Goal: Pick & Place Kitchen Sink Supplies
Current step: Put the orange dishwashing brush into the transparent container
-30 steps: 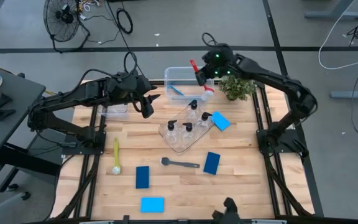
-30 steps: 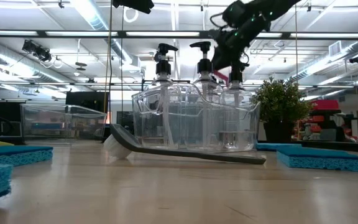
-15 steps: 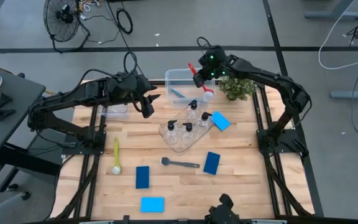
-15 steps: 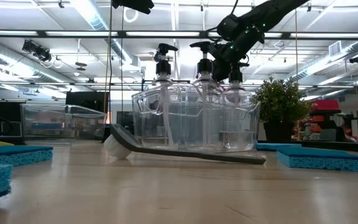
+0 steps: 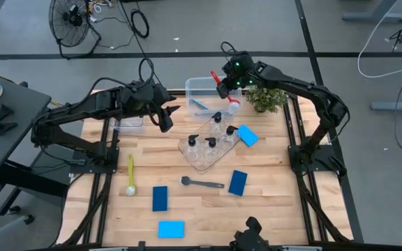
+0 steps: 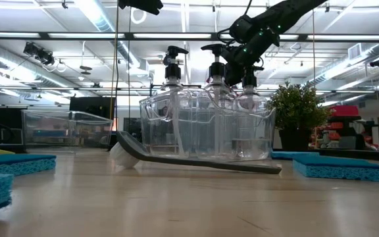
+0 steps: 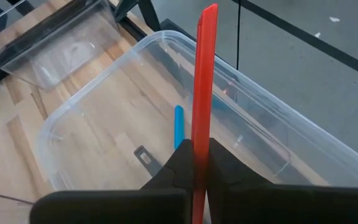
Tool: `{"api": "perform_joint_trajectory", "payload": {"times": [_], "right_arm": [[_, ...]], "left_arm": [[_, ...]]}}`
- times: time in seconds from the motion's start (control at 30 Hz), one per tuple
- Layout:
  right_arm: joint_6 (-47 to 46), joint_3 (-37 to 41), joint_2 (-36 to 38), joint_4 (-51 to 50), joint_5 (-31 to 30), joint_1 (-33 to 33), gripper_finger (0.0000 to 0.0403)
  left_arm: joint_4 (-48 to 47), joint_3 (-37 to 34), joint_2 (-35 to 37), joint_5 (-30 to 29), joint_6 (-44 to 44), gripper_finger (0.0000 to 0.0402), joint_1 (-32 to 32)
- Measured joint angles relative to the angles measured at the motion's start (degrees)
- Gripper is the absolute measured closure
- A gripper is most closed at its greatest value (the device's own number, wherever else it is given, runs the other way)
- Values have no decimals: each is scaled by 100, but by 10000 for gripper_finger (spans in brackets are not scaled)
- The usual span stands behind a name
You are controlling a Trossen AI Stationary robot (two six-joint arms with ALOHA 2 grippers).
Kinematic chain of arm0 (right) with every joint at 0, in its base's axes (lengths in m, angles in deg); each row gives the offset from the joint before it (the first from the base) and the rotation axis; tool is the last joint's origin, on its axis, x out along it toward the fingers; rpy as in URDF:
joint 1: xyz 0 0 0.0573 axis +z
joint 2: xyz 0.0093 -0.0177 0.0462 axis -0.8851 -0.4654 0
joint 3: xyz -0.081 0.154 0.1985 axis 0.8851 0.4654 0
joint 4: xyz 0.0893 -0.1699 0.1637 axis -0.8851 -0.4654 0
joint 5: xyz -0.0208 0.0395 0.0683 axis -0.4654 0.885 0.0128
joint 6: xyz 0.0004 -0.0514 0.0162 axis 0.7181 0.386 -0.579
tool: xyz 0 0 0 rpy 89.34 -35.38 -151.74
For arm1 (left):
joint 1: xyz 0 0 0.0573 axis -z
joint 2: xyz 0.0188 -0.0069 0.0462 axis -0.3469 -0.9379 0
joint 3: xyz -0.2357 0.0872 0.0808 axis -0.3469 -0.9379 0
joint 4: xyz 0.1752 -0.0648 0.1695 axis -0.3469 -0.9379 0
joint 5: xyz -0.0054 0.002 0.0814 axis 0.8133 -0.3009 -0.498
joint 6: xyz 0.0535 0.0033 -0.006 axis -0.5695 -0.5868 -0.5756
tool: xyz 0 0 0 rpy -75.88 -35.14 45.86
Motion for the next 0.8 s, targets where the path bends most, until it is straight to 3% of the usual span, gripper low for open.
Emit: {"api": "perform_joint_trajectory", "payload": {"times": [0.3, 0.5, 0.8], "right_arm": [[44, 0, 0, -7, 27, 0, 391], [-325, 7, 135, 71, 762, -20, 391], [-850, 7, 208, -92, 987, -35, 391]], "left_arm": [[-1, 0, 0, 0, 0, 241, 0], [-1, 0, 0, 2, 0, 241, 0], [-1, 0, 0, 1, 2, 241, 0]]}}
